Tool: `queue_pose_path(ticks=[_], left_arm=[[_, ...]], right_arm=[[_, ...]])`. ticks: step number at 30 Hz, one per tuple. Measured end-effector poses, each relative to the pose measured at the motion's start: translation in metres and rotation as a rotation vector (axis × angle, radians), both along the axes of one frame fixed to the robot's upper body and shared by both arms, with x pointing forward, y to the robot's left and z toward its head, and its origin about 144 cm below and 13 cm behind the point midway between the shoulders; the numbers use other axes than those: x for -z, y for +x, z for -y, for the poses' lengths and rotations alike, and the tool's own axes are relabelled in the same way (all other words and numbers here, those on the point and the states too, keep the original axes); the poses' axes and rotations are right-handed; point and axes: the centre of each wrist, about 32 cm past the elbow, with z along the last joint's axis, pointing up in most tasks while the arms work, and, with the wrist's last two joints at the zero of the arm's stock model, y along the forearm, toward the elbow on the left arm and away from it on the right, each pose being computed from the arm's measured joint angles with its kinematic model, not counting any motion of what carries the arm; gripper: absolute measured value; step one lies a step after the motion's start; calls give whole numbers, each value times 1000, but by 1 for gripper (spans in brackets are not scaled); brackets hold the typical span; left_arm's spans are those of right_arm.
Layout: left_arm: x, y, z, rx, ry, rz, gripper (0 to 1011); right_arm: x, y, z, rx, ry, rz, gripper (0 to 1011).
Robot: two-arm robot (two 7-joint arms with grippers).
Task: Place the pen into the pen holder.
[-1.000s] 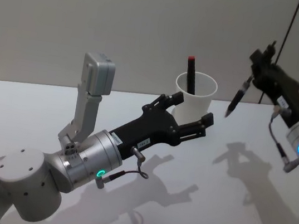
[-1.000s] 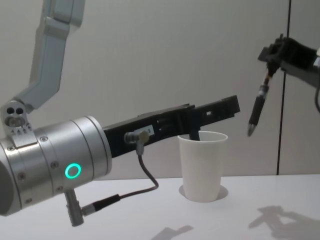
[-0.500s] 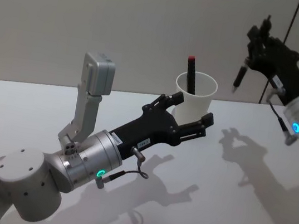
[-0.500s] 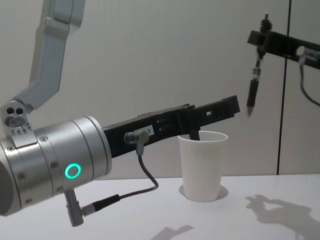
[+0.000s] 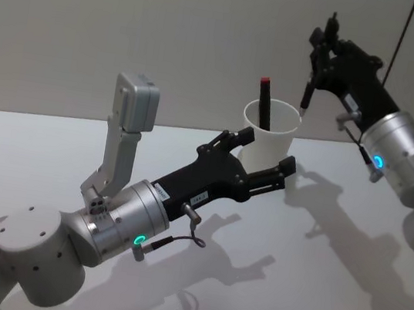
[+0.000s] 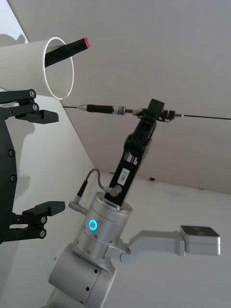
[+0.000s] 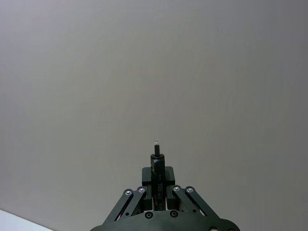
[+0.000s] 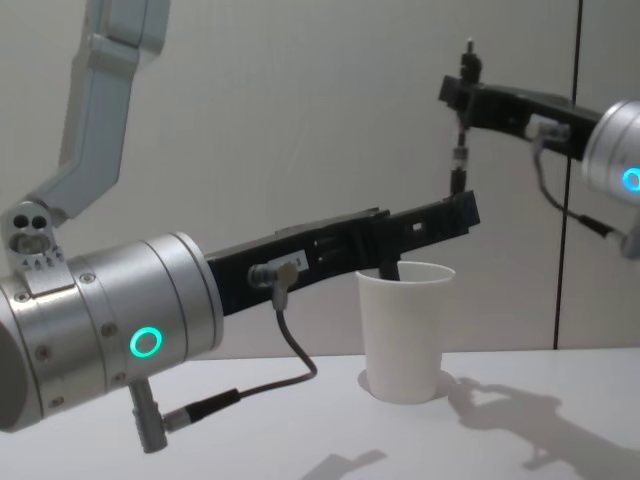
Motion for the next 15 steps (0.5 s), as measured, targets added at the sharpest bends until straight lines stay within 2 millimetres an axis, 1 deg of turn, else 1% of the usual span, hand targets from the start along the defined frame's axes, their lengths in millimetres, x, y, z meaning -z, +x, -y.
queue_pose_path(ticks=[15], left_arm=[[0, 0, 0, 0, 0, 0, 1001]], right_arm=[[21, 32, -20, -23, -58, -24, 143]])
